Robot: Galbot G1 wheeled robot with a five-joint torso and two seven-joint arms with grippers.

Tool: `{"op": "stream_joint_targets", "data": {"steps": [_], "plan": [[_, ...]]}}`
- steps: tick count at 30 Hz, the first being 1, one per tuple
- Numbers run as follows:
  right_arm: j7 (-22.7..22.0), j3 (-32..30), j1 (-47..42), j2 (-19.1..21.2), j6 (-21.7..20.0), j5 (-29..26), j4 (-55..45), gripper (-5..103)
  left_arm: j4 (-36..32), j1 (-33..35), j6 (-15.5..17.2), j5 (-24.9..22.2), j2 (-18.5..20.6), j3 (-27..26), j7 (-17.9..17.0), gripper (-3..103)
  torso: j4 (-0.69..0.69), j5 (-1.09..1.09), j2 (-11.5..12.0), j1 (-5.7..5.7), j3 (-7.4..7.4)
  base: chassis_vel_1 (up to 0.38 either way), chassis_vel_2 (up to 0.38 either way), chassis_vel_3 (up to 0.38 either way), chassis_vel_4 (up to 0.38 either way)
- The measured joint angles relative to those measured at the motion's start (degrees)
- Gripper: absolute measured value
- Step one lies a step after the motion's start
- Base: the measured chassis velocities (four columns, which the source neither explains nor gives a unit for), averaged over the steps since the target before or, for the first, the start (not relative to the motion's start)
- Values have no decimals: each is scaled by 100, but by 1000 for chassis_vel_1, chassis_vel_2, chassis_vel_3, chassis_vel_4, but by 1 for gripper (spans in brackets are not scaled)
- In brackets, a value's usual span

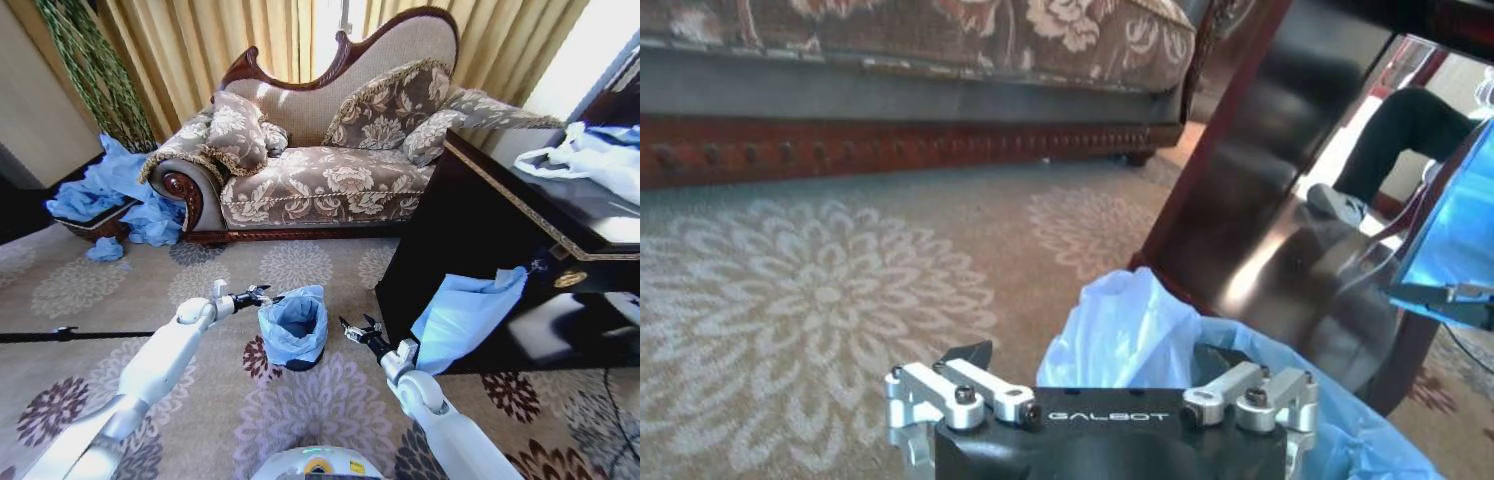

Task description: Place a garbage bag over the trash bin.

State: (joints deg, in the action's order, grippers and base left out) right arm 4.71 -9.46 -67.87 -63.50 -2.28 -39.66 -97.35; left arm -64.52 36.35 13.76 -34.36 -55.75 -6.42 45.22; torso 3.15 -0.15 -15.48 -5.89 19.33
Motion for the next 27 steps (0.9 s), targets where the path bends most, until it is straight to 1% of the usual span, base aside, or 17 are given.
{"op": "stream_joint_targets", "data": {"steps": [1,3,5,6,9,10,13,15,16,18,21,22,24,25,26,27], "plan": [[12,-27,-9,-4,3,3,1,100,41,-27,0,-2,-17,35,-5,100,0,0,0,0,0,0,0,0,0],[20,-50,-18,-5,6,6,3,100,73,-48,-1,-3,-37,62,-11,100,0,0,0,0,0,0,0,0,0],[31,-83,-35,-9,10,8,3,100,127,-73,-5,-5,-74,104,-24,90,1,0,0,0,0,0,0,0,0],[31,-83,-35,-9,10,8,3,100,127,-73,-5,-5,-74,104,-24,90,1,0,0,0,0,0,0,0,0],[39,-86,-48,-16,11,9,-2,100,134,-74,-6,-6,-84,113,-50,74,0,0,0,0,0,0,0,0,0],[39,-86,-48,-16,11,9,-2,100,134,-74,-6,-6,-84,113,-50,74,0,0,0,0,0,0,0,0,0],[45,-77,-47,-16,12,12,-4,100,149,-61,-12,-7,-83,97,-60,57,0,0,0,0,0,0,0,0,0],[45,-71,-44,-11,12,11,-8,100,155,-50,-16,-7,-83,84,-62,57,0,0,0,0,0,0,0,0,0],[45,-66,-38,1,12,7,-11,100,159,-25,-21,-7,-84,60,-65,47,-1,0,0,0,0,0,0,0,0],[45,-63,-31,11,12,5,-11,100,158,-9,-21,-6,-89,47,-73,47,-1,0,0,0,0,0,0,0,0],[44,-63,-18,34,12,-4,-11,100,139,31,-21,-1,-110,6,-106,30,0,0,0,0,0,0,0,0,0],[44,-63,-18,34,12,-4,-11,100,139,31,-21,-1,-110,6,-106,30,0,0,0,0,0,0,0,0,0],[40,-63,-15,41,12,-11,-15,100,144,36,-22,0,-134,-5,-133,20,-1,0,0,0,0,0,0,0,0],[40,-63,-15,41,12,-11,-15,100,144,36,-22,0,-134,-5,-133,20,-1,0,0,0,0,0,0,0,0],[38,-64,-13,45,12,-14,-16,100,163,34,-22,1,-156,-5,-163,15,0,0,0,0,0,0,0,0,0],[38,-65,-12,46,12,-14,-16,100,174,30,-22,0,-167,-5,-174,15,0,0,0,0,0,0,0,0,0]]}}
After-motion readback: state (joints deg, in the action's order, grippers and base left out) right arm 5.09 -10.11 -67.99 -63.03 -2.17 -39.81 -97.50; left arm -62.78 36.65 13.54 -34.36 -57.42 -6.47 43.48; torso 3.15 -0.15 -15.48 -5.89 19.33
